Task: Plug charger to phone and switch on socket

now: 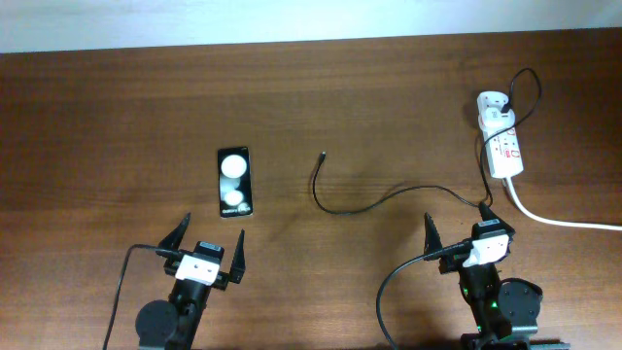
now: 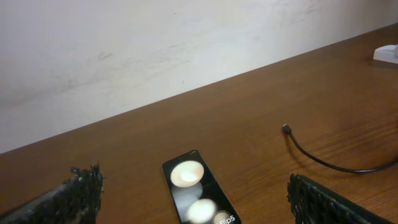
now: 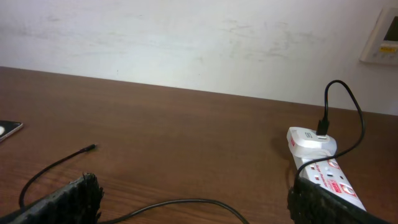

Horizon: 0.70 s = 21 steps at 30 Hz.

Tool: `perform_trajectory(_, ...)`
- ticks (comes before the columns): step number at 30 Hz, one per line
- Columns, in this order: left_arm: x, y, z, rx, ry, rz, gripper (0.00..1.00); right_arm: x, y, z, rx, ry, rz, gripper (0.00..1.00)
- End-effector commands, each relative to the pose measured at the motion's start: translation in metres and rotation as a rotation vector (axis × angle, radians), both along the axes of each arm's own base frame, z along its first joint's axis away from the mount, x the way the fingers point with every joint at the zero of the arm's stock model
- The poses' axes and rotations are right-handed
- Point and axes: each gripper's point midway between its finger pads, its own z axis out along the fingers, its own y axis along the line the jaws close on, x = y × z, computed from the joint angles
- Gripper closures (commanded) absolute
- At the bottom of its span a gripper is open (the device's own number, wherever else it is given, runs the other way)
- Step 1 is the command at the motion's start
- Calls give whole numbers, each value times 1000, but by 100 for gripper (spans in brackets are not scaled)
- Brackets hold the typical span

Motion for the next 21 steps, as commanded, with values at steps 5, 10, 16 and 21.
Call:
perform_trajectory(5,-1,-4,0,-55,17,-21,1,0,1,-3,-2,2,4,1)
perform_trajectory(10,-5,-3,28,-60,-42,-24,1,0,1,-3,-2,2,4,1)
perform_trajectory(16,-9,-3,53,-65,-93,-26,1,0,1,-3,-2,2,4,1)
perform_trajectory(21,-11,-3,62,-88,-107,-30,1,0,1,-3,-2,2,4,1)
